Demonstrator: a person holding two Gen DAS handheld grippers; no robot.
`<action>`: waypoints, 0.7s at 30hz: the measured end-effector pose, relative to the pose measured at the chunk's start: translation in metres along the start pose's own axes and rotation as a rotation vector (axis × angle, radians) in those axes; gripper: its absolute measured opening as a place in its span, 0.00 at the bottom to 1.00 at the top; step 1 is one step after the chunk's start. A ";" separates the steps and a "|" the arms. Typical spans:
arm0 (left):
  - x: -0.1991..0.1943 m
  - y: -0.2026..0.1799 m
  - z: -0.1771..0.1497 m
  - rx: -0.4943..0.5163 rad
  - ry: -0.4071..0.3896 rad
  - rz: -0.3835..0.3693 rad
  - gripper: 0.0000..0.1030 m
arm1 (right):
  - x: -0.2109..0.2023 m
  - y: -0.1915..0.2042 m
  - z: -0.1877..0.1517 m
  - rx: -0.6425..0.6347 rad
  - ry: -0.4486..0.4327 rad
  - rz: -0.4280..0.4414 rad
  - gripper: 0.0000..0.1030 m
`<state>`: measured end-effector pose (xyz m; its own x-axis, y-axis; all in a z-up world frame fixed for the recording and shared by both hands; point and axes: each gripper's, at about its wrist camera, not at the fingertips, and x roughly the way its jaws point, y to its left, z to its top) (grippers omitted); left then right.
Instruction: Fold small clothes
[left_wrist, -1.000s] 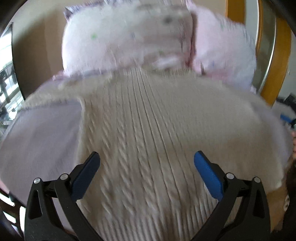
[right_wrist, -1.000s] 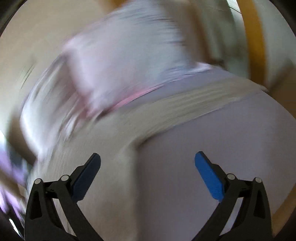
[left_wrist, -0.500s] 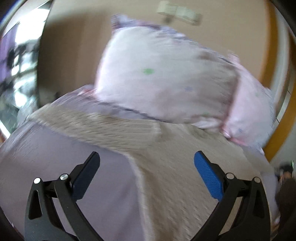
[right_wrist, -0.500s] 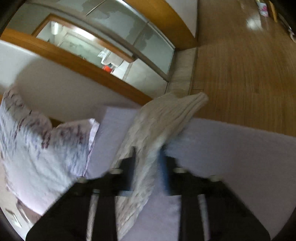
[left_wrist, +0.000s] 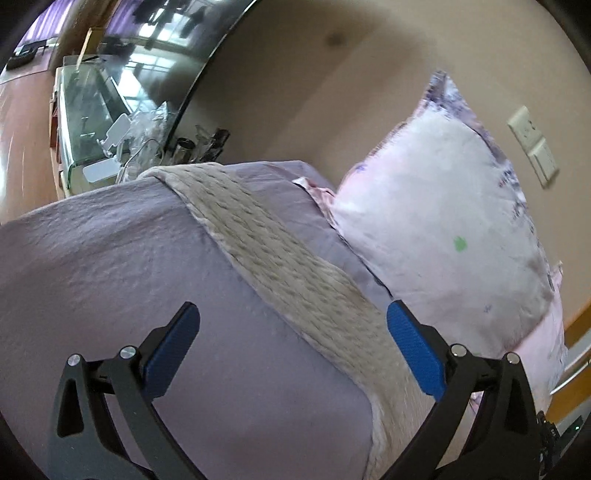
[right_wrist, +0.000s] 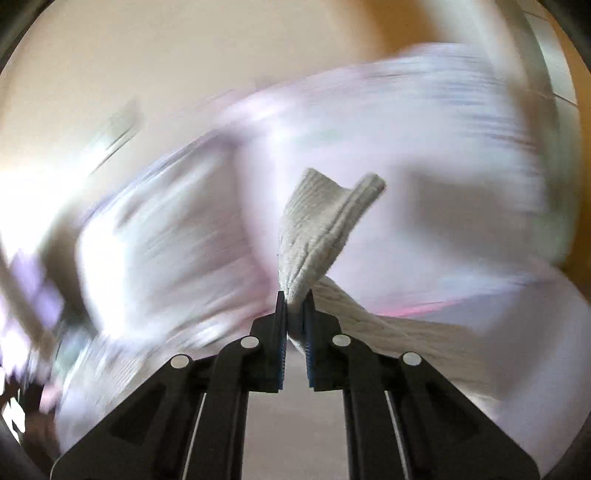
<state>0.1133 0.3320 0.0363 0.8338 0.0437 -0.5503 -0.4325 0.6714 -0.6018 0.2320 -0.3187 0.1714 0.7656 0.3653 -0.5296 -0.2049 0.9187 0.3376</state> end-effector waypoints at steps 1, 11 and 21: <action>0.005 0.001 0.005 -0.001 0.003 0.006 0.97 | 0.025 0.038 -0.013 -0.072 0.098 0.077 0.10; 0.056 0.029 0.040 -0.180 0.077 0.029 0.80 | 0.023 0.062 -0.061 -0.071 0.259 0.177 0.61; 0.081 0.068 0.071 -0.369 0.064 0.097 0.14 | 0.002 -0.027 -0.066 0.093 0.220 0.051 0.62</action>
<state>0.1753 0.4337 -0.0085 0.7647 0.0397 -0.6432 -0.6126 0.3545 -0.7065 0.1985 -0.3333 0.1096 0.6020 0.4440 -0.6636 -0.1752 0.8844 0.4327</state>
